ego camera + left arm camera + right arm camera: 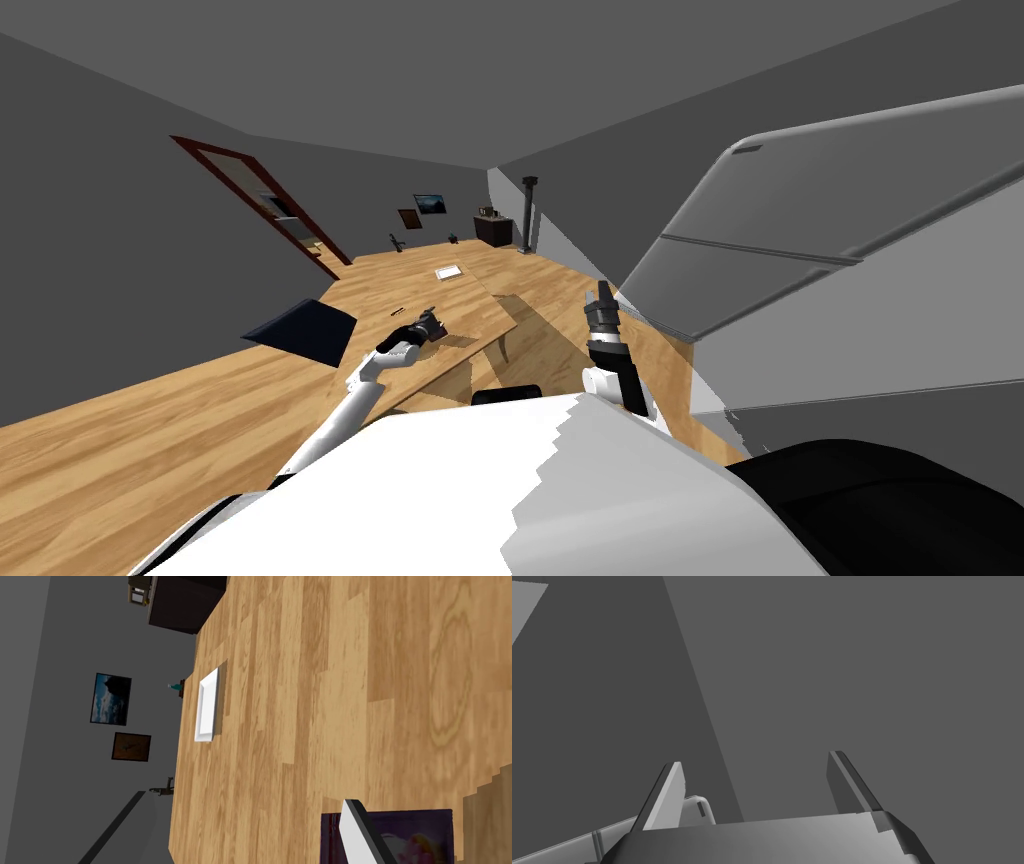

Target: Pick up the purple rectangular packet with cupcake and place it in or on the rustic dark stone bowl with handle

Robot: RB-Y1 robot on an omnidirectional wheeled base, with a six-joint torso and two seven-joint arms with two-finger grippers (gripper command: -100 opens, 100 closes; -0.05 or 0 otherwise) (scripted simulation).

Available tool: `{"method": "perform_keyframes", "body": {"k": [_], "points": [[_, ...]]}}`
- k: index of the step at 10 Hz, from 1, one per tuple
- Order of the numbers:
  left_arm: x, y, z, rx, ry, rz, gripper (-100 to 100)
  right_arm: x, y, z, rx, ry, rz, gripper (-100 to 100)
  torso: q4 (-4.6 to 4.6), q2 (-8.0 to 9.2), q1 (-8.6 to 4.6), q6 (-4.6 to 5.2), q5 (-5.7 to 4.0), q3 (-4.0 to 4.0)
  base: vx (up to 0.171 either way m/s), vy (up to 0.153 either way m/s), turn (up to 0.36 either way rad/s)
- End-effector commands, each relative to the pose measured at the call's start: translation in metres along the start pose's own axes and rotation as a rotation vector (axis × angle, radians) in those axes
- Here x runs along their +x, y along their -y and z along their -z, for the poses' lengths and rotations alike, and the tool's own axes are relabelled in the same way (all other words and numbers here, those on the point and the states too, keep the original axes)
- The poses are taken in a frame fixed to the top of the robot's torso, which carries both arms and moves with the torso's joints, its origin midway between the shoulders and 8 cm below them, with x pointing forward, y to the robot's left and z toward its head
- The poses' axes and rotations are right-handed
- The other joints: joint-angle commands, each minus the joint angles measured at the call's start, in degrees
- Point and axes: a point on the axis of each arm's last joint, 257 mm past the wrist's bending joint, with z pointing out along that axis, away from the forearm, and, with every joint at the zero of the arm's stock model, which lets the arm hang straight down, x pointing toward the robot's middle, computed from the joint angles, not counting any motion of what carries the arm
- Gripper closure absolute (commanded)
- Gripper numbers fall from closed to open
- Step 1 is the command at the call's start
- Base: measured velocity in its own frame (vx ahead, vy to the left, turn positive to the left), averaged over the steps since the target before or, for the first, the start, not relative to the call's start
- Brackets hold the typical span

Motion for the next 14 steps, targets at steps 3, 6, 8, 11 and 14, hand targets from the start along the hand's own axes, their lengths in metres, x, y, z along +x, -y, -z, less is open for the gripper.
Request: {"method": "perform_keyframes", "body": {"k": [3,6,8,11,14], "points": [[-0.025,-0.023,-0.006,-0.105,0.050,0.024,-100,0.000,0.000,0.000,0.000,0.000,0.000,0,0.00,0.02,0.01,0.00,0.00,0.01,0.009,-0.016,-0.086],[-0.054,-0.035,-0.011,-0.208,0.103,0.061,-100,0.000,0.000,0.000,0.000,0.000,0.000,0,0.01,0.04,0.01,0.00,0.00,0.03,0.006,-0.018,-0.144],[-0.074,-0.046,-0.009,-0.275,0.141,0.084,-100,0.000,0.000,0.000,0.000,0.000,0.000,0,0.01,0.03,0.00,-0.02,0.00,0.02,0.008,-0.024,-0.116],[-0.102,-0.069,-0.001,-0.377,0.203,0.116,-100,0.000,0.000,0.000,0.000,0.000,0.000,0,0.01,0.02,-0.02,0.02,-0.01,0.01,0.012,-0.020,-0.102],[-0.124,-0.079,0.006,-0.443,0.249,0.145,-100,0.000,0.000,0.000,0.000,0.000,0.000,0,0.00,0.02,0.01,-0.02,0.00,0.01,0.012,-0.013,-0.077]]}}
